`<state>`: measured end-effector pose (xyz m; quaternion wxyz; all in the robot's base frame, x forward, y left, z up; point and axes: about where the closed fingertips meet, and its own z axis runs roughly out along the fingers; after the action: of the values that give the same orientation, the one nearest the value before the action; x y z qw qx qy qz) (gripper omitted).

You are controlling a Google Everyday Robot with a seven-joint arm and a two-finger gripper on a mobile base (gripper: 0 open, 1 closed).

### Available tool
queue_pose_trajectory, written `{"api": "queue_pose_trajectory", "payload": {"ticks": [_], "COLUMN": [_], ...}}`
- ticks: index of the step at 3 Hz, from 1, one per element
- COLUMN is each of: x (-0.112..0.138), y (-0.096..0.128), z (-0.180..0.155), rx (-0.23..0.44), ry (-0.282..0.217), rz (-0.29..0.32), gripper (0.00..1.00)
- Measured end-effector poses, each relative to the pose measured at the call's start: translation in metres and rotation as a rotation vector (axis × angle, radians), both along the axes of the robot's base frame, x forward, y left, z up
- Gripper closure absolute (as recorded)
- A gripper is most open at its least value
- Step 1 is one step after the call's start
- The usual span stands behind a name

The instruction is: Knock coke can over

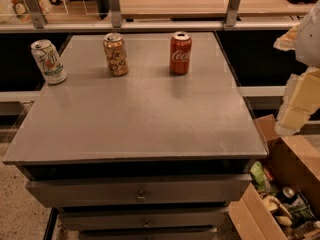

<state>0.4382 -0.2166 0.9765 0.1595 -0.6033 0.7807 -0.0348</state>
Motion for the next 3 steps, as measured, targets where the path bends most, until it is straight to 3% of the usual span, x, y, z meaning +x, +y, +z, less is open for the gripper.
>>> {"api": "queue_pose_trajectory", "payload": {"ticks": [2, 3], "x": [0.022, 0.045], "y": [0.006, 0.016], "z": [-0.002, -0.004], "rx": [0.043, 0.101], "ry": [-0.040, -0.078], "rz": [0.006, 0.019], "gripper": [0.00, 0.00]}}
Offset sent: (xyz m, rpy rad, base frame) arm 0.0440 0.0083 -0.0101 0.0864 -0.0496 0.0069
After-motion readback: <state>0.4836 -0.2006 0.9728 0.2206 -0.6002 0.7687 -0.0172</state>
